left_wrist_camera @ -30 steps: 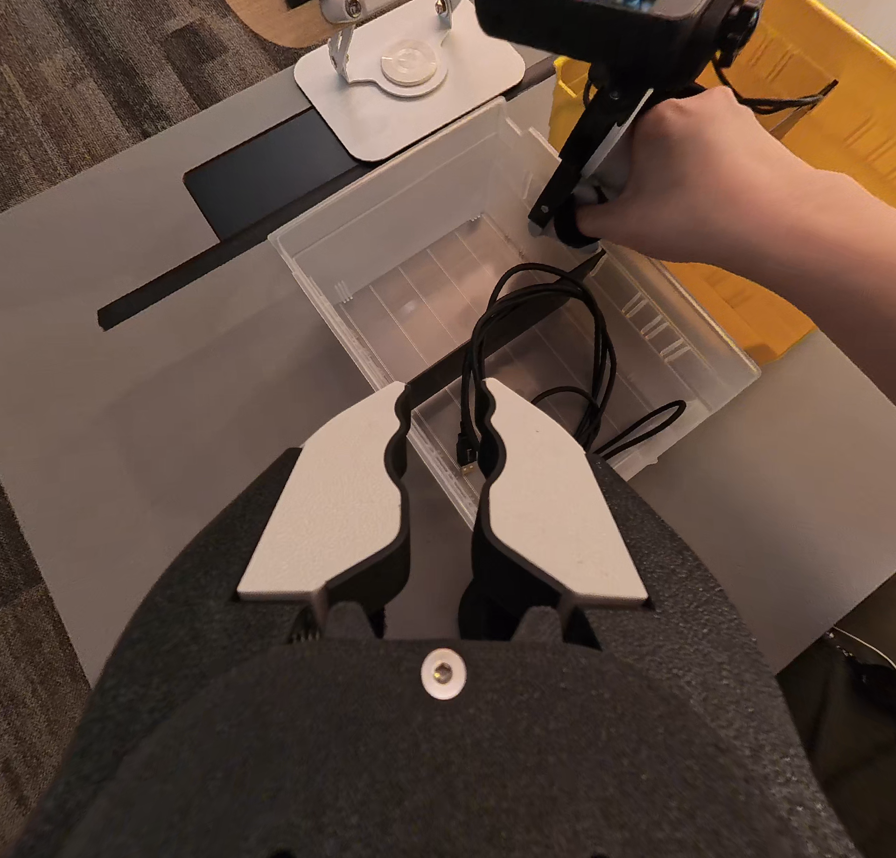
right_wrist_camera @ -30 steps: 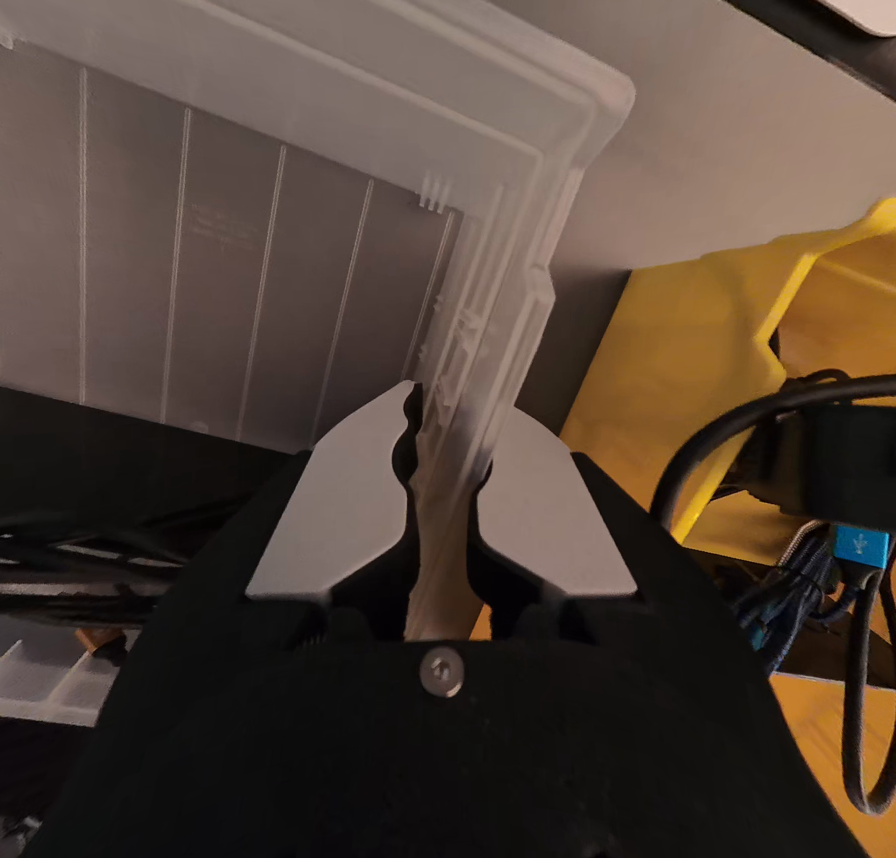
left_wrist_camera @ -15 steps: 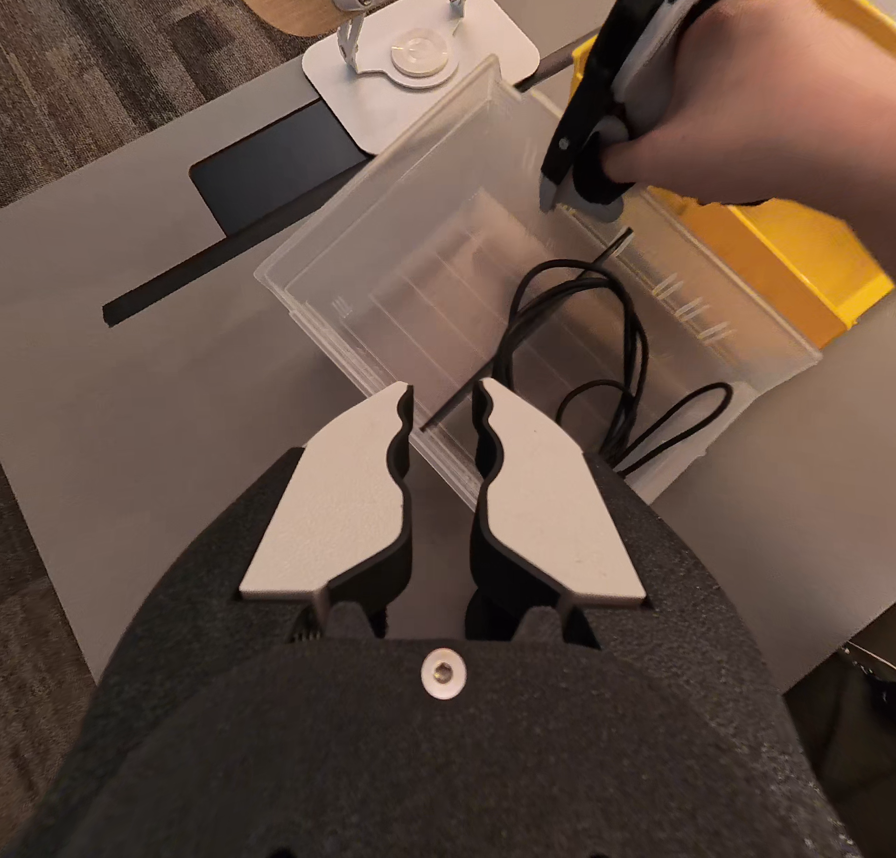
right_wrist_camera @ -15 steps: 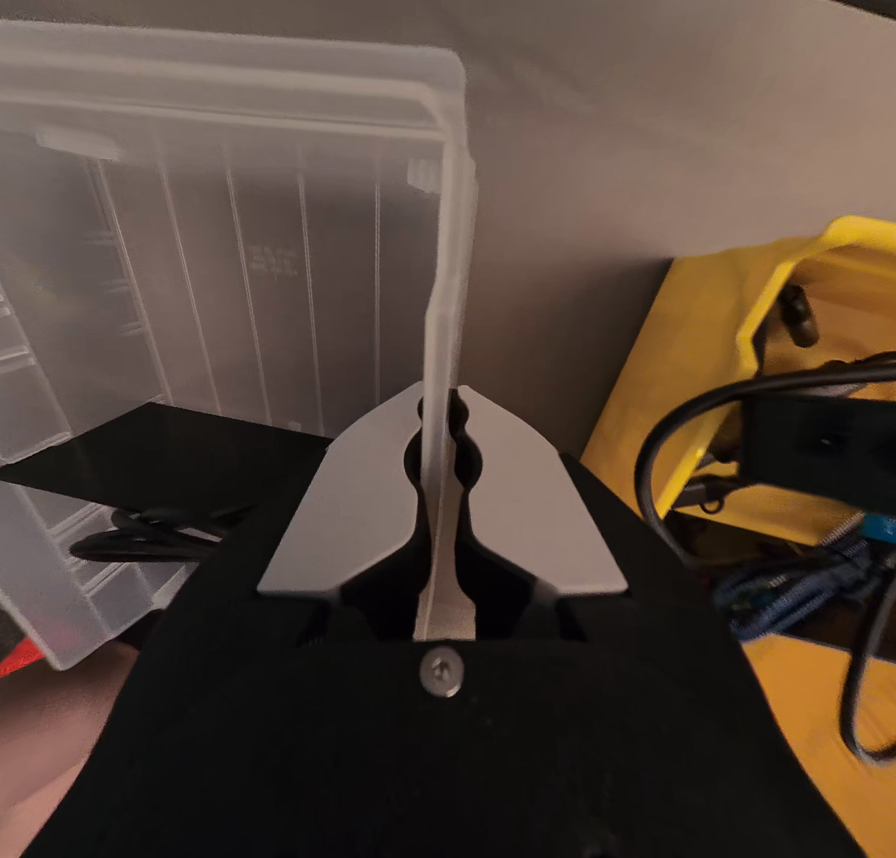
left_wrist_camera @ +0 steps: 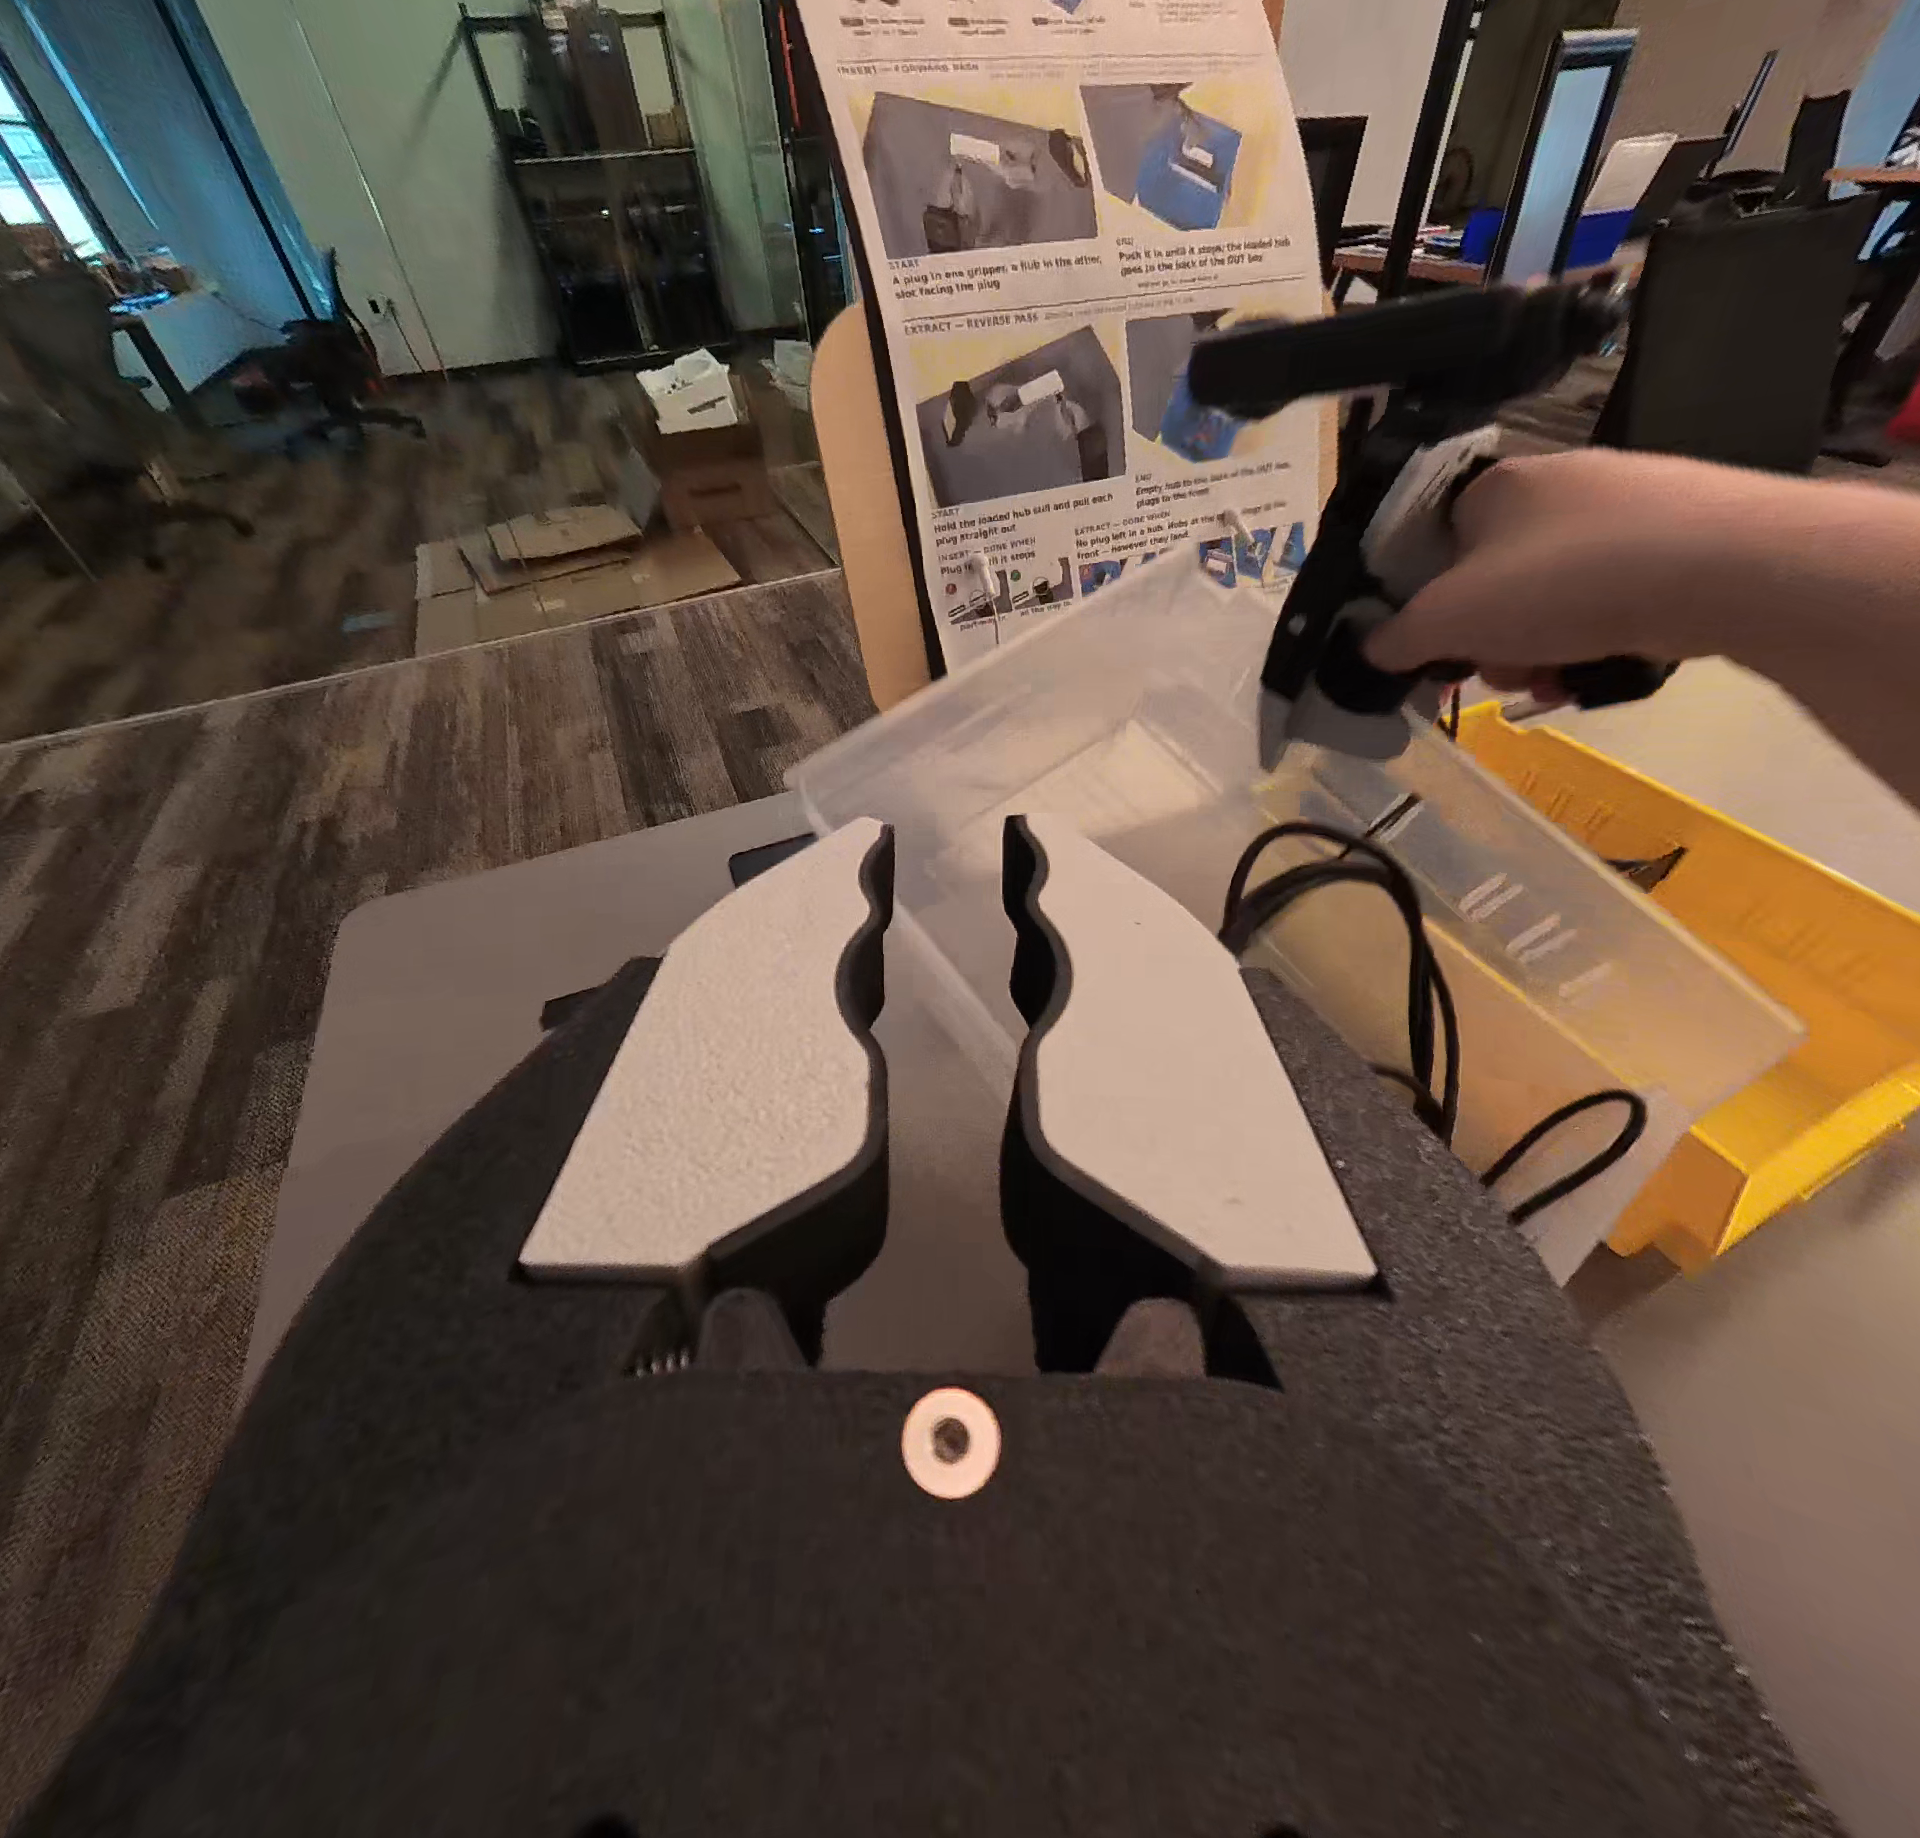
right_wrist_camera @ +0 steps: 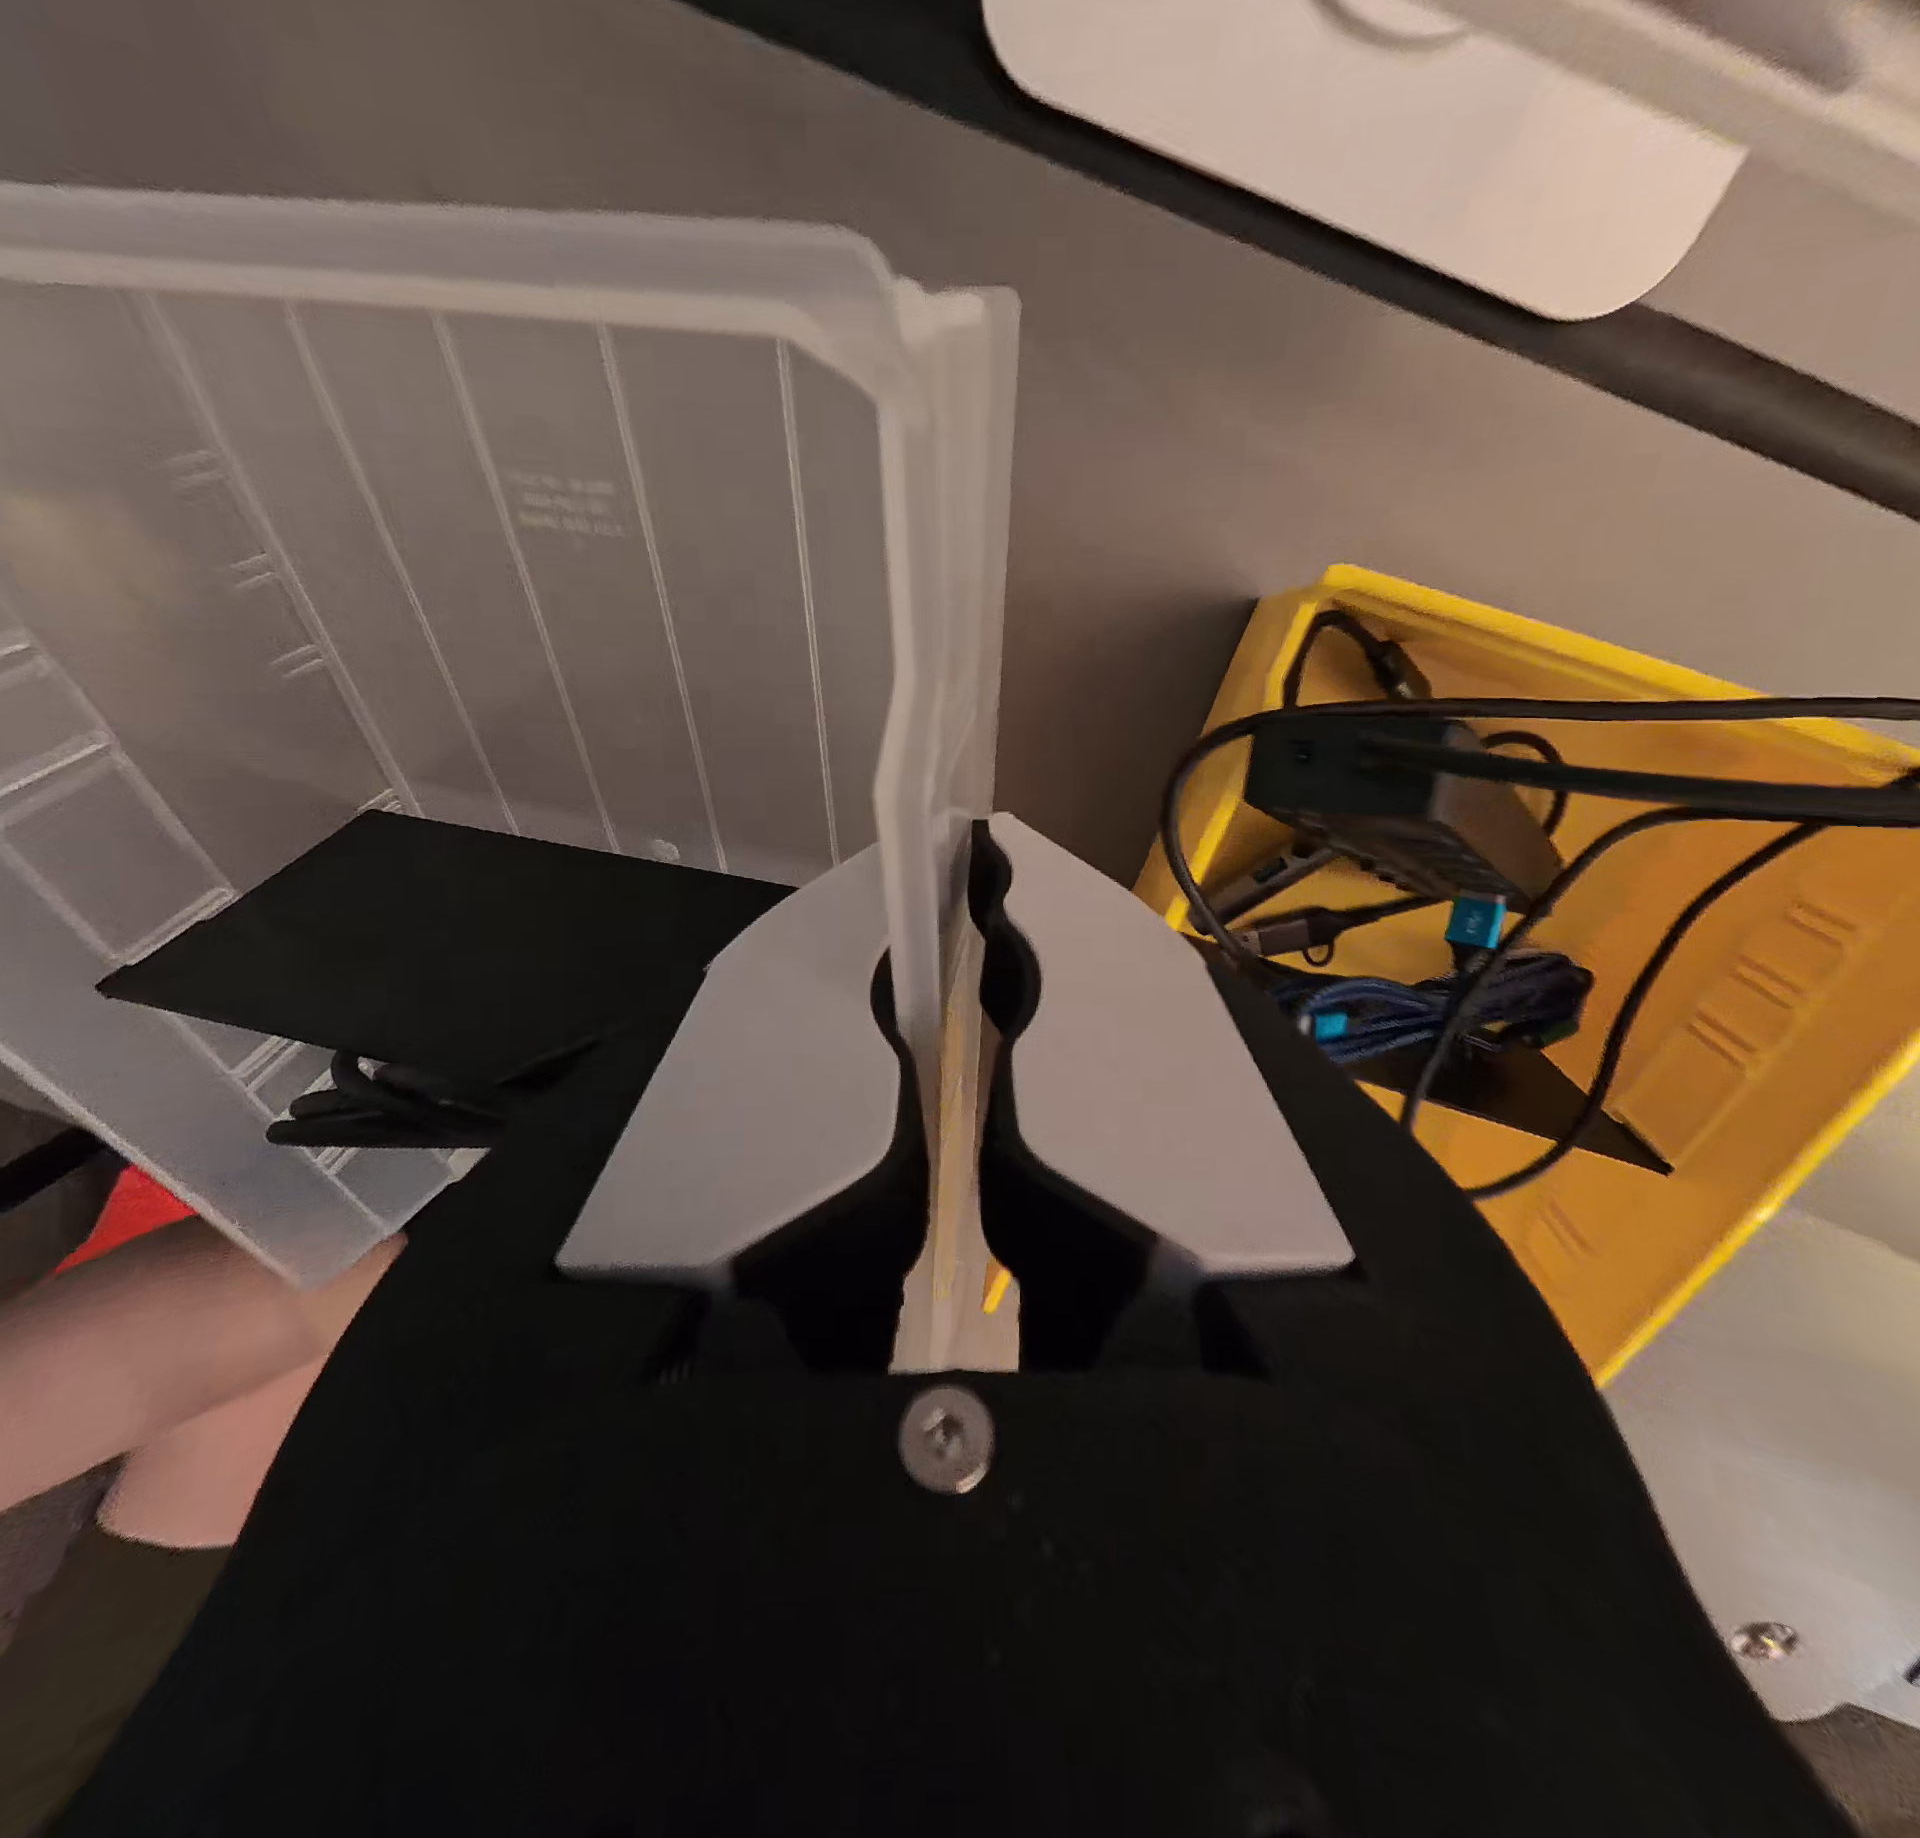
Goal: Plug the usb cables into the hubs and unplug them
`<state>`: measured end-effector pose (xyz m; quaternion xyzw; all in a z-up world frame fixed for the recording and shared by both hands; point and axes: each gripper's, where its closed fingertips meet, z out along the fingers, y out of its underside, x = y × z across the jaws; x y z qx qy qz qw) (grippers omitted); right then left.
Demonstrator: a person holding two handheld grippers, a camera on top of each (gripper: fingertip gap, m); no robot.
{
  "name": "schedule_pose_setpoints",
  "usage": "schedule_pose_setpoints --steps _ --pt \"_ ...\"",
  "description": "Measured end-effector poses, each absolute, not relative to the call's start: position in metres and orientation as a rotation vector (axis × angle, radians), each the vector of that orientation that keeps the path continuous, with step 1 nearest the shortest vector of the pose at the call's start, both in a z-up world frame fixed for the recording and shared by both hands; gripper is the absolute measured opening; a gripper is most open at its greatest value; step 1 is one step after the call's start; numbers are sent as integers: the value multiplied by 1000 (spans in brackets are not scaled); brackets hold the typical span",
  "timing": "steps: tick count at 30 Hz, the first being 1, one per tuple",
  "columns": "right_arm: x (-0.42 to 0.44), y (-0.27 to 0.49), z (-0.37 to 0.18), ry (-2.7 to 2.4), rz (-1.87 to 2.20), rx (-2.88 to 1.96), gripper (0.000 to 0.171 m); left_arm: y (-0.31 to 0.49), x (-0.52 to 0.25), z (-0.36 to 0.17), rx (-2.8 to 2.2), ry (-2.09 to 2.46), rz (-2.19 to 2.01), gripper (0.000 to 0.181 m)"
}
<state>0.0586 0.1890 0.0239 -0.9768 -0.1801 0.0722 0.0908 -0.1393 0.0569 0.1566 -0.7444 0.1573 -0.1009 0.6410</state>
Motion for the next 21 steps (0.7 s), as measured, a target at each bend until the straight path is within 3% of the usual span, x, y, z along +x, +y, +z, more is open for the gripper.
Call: schedule_pose_setpoints --steps 6,11,16,21 --pt "113 188 102 -461 256 -2852 6 37 -131 181 -1572 372 -293 19" --pt "219 170 148 -275 275 -2879 6 15 -106 193 -1511 453 -297 18" --pt "357 140 159 -5 235 -2897 6 22 -76 179 -1560 548 -256 19" --pt "493 106 131 290 116 -2956 6 27 -42 158 -1632 664 -217 19"
